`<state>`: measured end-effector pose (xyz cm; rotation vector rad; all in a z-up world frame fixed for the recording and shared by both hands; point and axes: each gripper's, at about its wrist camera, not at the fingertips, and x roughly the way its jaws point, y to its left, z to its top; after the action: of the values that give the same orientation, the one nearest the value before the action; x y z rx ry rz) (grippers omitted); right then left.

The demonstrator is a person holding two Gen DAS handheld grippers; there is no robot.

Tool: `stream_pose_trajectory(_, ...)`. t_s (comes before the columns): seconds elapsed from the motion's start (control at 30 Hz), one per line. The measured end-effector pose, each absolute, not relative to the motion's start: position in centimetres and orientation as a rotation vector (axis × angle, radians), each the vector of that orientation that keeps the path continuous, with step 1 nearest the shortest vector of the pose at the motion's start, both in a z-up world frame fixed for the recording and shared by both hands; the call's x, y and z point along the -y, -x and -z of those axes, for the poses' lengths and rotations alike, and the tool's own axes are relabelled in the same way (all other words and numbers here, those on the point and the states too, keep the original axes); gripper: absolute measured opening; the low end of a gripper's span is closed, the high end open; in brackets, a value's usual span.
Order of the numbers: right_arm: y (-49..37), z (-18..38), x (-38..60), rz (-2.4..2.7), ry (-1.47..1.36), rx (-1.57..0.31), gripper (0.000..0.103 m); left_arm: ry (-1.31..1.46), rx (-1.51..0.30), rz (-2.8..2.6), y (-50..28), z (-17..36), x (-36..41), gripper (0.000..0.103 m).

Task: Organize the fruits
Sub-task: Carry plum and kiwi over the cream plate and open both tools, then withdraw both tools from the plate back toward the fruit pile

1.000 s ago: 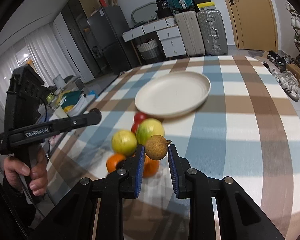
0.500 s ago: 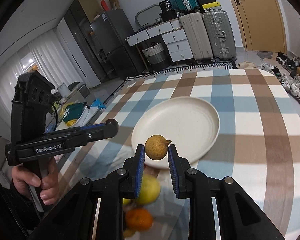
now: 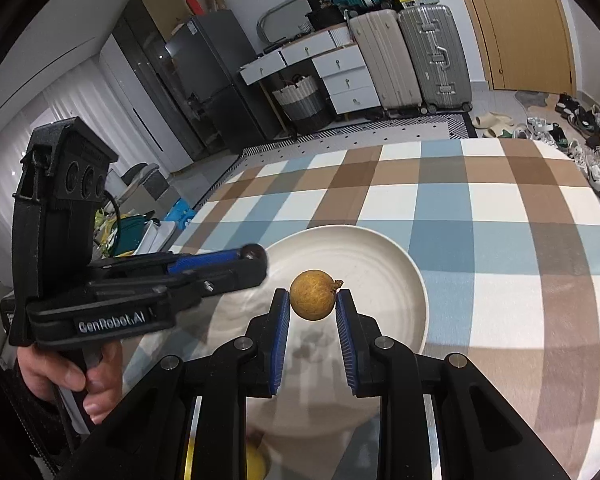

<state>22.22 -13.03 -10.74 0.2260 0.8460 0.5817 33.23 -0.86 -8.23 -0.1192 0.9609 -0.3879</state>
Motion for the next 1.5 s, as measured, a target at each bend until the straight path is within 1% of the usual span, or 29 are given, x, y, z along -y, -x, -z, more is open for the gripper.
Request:
stream_pose_trajectory(0.27,-24.9,12.9,12.0,-0.579,-0.181,-0.883,0.024,0.093,-0.969,0.368,-35.6,11.4,1.9,0.023)
stream_pose_trajectory(0.6,-26.2,14.5,10.5,-0.559,-0.123,-0.888,0.024,0.138,-0.960,0.357,-37.0,13.1,1.0,0.024)
stream_pose_trajectory(0.67,-26.2,14.5,10.5,-0.546,-0.113,-0.884,0.030,0.145,-0.966,0.347,-36.9,13.1,0.6,0.025)
stream_pose_trajectory(0.7,-26.2,14.6,10.6,-0.538,-0.114,-0.882,0.039,0.146,-0.970,0.343,-36.9,13.0,0.6,0.031)
stream_pose_trajectory(0.73,-25.9,14.5,10.9,-0.533,-0.119,-0.879,0.047,0.148,-0.973,0.340,-36.7,13.0,0.5,0.040)
stream_pose_trajectory(0.77,-25.7,14.2,11.3,-0.534,-0.134,-0.868,0.048,0.156,-0.972,0.336,-36.5,12.8,0.2,0.044)
stream_pose_trajectory(0.97,-24.1,12.6,12.7,-0.512,-0.178,-0.831,0.049,0.212,-0.955,0.306,-34.8,11.4,-1.5,0.050)
stream_pose_trajectory(1.1,-22.6,11.2,13.4,-0.502,-0.190,-0.806,0.050,0.197,-0.938,0.289,-32.8,10.3,-2.1,0.051)
stream_pose_trajectory(1.17,-21.6,10.4,13.5,-0.500,-0.193,-0.790,0.051,0.184,-0.928,0.274,-31.7,9.7,-2.3,0.054)
stream_pose_trajectory(1.2,-21.2,10.1,13.5,-0.500,-0.191,-0.782,0.053,0.183,-0.922,0.273,-31.0,9.4,-2.6,0.055)
stream_pose_trajectory(1.23,-20.6,9.6,13.5,-0.500,-0.187,-0.771,0.057,0.184,-0.916,0.272,-30.4,9.1,-2.7,0.056)
stream_pose_trajectory(1.27,-20.2,9.3,13.5,-0.501,-0.184,-0.762,0.059,0.179,-0.908,0.268,-29.7,8.7,-2.8,0.057)
stream_pose_trajectory(1.3,-19.7,8.8,13.5,-0.501,-0.181,-0.750,0.064,0.175,-0.902,0.264,-29.2,8.4,-2.9,0.060)
stream_pose_trajectory(1.33,-19.1,8.5,13.5,-0.501,-0.178,-0.738,0.067,0.169,-0.897,0.257,-28.6,8.1,-2.9,0.067)
stream_pose_trajectory(1.37,-18.5,8.0,13.5,-0.502,-0.177,-0.724,0.067,0.164,-0.895,0.246,-27.9,7.8,-3.0,0.072)
stream_pose_trajectory(1.4,-18.0,7.6,13.6,-0.505,-0.178,-0.714,0.068,0.166,-0.892,0.242,-27.3,7.5,-3.1,0.079)
stream_pose_trajectory(1.5,-16.6,6.7,13.6,-0.508,-0.179,-0.689,0.072,0.173,-0.875,0.238,-25.4,6.6,-3.5,0.080)
